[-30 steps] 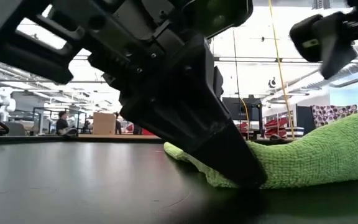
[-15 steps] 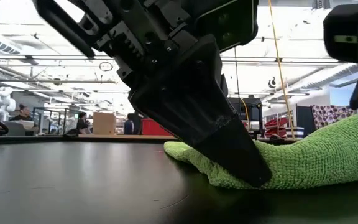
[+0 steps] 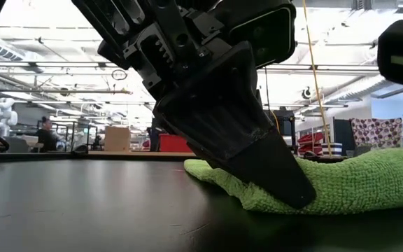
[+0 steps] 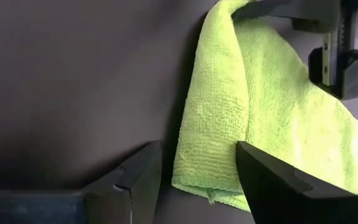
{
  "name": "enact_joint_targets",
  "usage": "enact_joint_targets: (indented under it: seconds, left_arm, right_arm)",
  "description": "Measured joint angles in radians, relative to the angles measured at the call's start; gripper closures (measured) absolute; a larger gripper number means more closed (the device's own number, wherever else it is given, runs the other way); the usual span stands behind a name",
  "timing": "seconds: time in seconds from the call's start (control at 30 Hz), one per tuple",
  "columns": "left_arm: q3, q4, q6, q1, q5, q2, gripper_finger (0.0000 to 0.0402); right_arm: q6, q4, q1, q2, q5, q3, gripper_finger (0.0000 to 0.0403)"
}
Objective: Roll towel
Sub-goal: Roll the green microfiber towel
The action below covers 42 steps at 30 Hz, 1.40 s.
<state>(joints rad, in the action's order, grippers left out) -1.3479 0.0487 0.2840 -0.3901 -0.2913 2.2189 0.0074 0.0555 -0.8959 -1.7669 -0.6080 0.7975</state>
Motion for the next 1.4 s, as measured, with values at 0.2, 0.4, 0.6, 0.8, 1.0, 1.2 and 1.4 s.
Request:
enact_joint_targets:
  seconds: [0.2,0.4,0.6,0.8,1.0,1.2,1.4]
  left_arm:
    - [0.0,0.004,0.0,0.001,-0.005,0.0,0.0397]
    - [0.0,0.024,0.0,0.004,-0.019,0.001,0.0397]
    - [0.0,0.025,0.0,0.004,-0.021,0.001,0.0396]
    - [0.0,0.026,0.001,0.004,-0.032,0.002,0.0382]
    - [0.0,0.042,0.08,0.005,-0.065,0.003,0.0386]
    - [0.002,0.046,0.155,0.012,-0.115,-0.02,0.0388]
    - [0.003,-0.012,0.21,0.021,-0.117,-0.056,0.0388]
  right_arm:
    - [0.007,-0.008,0.012,-0.029,-0.007,0.004,0.0209]
    - [0.023,-0.005,0.025,-0.033,-0.013,0.003,0.0253]
    - [0.125,-0.001,0.057,-0.033,0.055,0.002,0.0334]
    - [0.237,-0.002,0.087,-0.026,0.143,0.002,0.0396]
    - [0.393,-0.004,0.112,-0.016,0.205,0.001,0.0397]
    - [0.508,-0.018,0.138,-0.014,0.328,0.001,0.04]
    - [0.603,-0.049,0.17,-0.001,0.435,0.0,0.0402]
